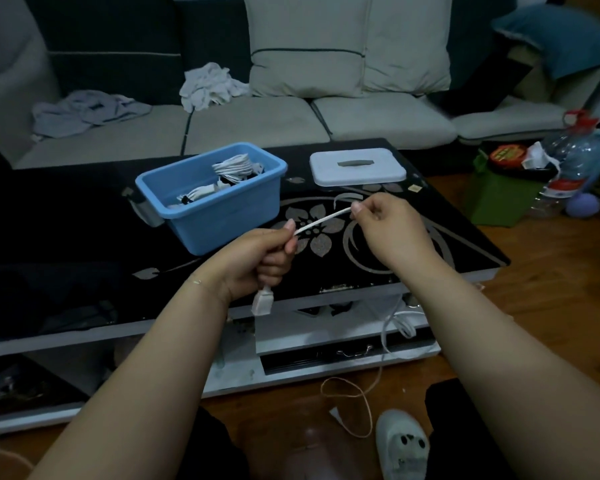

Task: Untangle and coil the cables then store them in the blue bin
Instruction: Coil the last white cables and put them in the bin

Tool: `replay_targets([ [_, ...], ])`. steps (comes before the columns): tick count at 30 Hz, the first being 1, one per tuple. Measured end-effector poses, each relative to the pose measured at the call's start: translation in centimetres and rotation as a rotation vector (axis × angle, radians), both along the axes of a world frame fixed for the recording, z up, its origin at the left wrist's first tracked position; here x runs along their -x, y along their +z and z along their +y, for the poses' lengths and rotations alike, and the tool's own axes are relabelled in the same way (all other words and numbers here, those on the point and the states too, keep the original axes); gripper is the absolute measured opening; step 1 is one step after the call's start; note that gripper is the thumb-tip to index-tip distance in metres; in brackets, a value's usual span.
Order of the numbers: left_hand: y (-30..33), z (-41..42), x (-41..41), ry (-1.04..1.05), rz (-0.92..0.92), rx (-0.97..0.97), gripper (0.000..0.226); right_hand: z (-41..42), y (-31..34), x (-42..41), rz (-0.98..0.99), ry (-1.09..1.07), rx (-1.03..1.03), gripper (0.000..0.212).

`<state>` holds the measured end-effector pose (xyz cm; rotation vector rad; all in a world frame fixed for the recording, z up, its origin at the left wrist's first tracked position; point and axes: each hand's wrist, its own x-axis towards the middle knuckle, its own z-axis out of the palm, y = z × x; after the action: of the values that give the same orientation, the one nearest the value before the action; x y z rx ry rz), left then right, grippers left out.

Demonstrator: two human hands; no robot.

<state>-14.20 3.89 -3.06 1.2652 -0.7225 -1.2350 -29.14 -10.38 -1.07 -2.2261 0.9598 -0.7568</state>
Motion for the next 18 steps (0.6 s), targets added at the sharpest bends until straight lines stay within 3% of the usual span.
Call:
replay_targets([
  [4, 0.6, -0.3, -0.3, 0.106, 0.325, 0.165, 0.037, 0.3, -0.5, -0.6, 0.040, 0.031, 0.011, 0.028],
  [8, 0.9, -0.6, -0.5, 0.353, 0.569, 0.331, 0.027, 3.2, -1.9, -1.9, 0.272, 0.259, 0.017, 0.030],
  [13, 0.5, -0.9, -0.2, 0.415, 0.495, 0.365, 0.038, 5.7, -3.0, -2.6, 0.404, 0.446, 0.196, 0.029],
  [18, -0.5, -1.3, 0.7, 0.401, 0.098, 0.366, 0.035, 6.1, -2.8, -2.3, 0.451, 0.502, 0.326, 0.030],
])
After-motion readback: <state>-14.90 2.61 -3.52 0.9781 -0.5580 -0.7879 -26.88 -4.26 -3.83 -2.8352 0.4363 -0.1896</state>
